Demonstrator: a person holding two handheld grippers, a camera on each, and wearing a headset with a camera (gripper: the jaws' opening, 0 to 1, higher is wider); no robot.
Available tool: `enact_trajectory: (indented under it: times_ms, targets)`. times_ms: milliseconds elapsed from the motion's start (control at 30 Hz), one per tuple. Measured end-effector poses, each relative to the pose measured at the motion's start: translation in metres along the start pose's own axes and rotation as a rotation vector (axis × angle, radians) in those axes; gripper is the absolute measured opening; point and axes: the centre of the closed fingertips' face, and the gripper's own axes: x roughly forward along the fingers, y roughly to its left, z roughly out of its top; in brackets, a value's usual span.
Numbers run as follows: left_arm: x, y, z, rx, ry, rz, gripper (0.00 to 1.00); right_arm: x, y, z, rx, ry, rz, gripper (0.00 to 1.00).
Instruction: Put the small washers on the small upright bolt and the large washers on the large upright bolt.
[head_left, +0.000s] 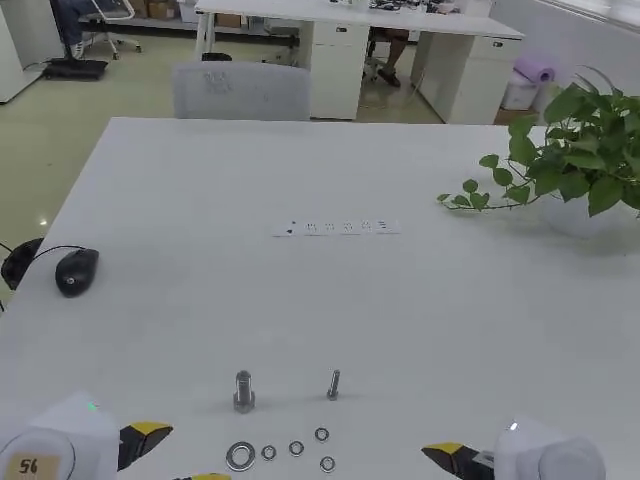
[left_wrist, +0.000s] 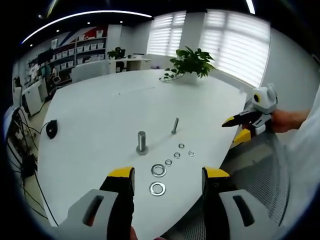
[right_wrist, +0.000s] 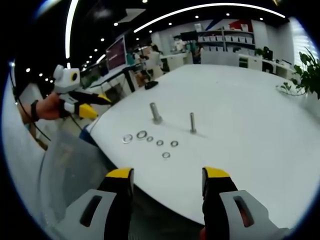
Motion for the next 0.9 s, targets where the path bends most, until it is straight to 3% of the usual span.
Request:
enact_trajectory:
  times_ms: [533, 900]
  targets:
    - [-0.0014, -0.0013, -0.0014, -0.01, -0.002, 0.007, 0.53, 0.0006, 0.0008, -0.0009, -0.002, 0.007, 0.003, 0.57]
    - [-0.0042, -0.0031, -0.0098, -0.012, 0.012, 0.004, 0.53, 0.0061, 0.0021, -0.0058, -0.021, 0.042, 0.01, 0.55]
